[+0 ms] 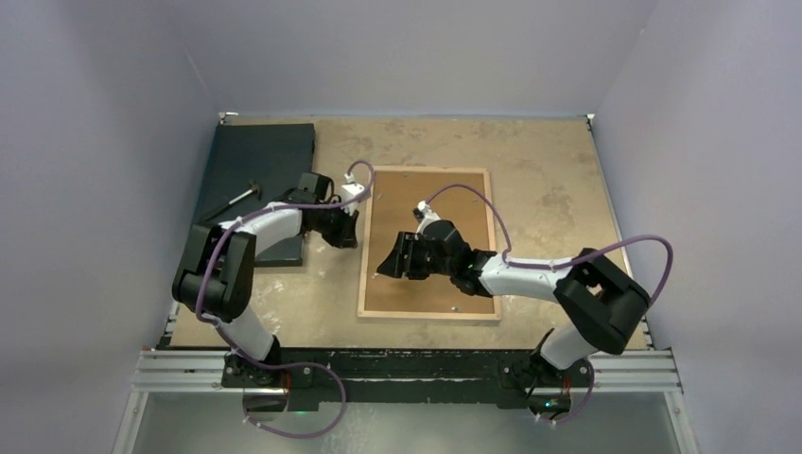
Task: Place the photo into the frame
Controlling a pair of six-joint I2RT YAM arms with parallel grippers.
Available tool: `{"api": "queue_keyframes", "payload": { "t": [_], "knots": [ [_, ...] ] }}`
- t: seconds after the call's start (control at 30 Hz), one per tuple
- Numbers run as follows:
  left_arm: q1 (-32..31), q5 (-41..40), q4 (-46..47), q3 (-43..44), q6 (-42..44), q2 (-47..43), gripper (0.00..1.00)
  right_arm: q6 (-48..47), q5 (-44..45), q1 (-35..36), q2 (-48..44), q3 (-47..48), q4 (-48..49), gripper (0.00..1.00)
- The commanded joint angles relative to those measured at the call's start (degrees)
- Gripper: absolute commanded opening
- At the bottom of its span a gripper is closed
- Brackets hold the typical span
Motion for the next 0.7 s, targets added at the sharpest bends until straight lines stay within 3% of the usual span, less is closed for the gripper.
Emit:
{"api": "queue_keyframes", "payload": {
  "t": [0.0, 0.33, 0.5, 0.67],
  "knots": [
    [4.1, 6.1, -0.2, 5.4, -5.6, 3.0, 0.06, 1.2, 0.5, 2.0, 3.5, 1.1, 6.2, 0.54],
    [4.3, 12.9, 0.6, 8.5, -9.0, 7.5, 0.24, 0.8, 1.3, 3.3, 8.1, 2.1, 8.5, 0.53],
    [4.2, 13.4, 1.0, 8.3, -8.9, 8.5, 0.24, 0.8, 1.5, 3.3, 10.4, 2.5, 9.5, 0.53],
    [4.1, 12.5, 1.4, 7.9, -8.6, 9.3, 0.18, 0.6, 2.0, 3.3, 12.3, 3.0, 10.5, 0.52]
  ]
}}
